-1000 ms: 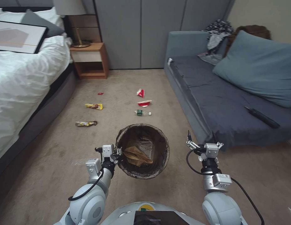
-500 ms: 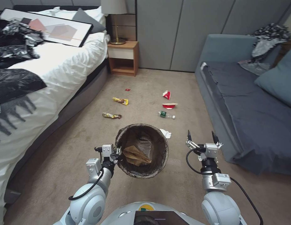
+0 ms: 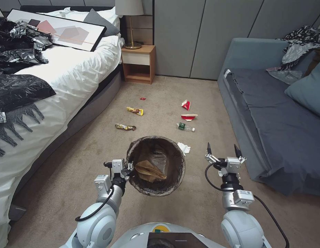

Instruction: Pick up the trash bin, then pick up the garbage from the floor and place it into the trash bin.

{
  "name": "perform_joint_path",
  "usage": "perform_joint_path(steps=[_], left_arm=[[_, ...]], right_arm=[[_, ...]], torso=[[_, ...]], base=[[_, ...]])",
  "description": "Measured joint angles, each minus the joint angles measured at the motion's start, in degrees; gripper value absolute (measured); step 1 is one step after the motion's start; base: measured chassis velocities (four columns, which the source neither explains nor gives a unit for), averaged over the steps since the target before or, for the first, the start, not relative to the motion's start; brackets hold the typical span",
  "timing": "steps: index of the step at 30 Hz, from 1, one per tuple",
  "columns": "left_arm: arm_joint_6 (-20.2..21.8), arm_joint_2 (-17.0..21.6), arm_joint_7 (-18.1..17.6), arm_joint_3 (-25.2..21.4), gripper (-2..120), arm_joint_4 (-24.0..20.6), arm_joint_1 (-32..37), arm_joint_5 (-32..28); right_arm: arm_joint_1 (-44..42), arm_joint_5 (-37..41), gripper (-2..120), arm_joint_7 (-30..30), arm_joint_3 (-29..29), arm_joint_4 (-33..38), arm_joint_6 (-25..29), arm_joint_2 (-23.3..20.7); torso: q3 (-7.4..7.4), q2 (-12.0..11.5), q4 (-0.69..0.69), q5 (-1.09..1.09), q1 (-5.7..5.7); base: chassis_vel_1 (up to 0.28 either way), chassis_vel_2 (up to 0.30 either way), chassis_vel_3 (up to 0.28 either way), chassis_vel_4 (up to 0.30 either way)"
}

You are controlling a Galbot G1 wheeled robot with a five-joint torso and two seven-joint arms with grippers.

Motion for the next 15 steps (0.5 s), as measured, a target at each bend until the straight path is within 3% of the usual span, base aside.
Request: perform_joint_path(steps=[15], left_arm=[[-0.18,0.02,0.00,0.05,2,-0.27,0.46,0.41]], right_arm=[[-0.43,-0.56,100,0.15,0.36,0.18,-0.15,0.40]], torso=[[0.00,0.00,0.01,0.00,0.00]], base=[[0.000,0.000,0.000,0.000]])
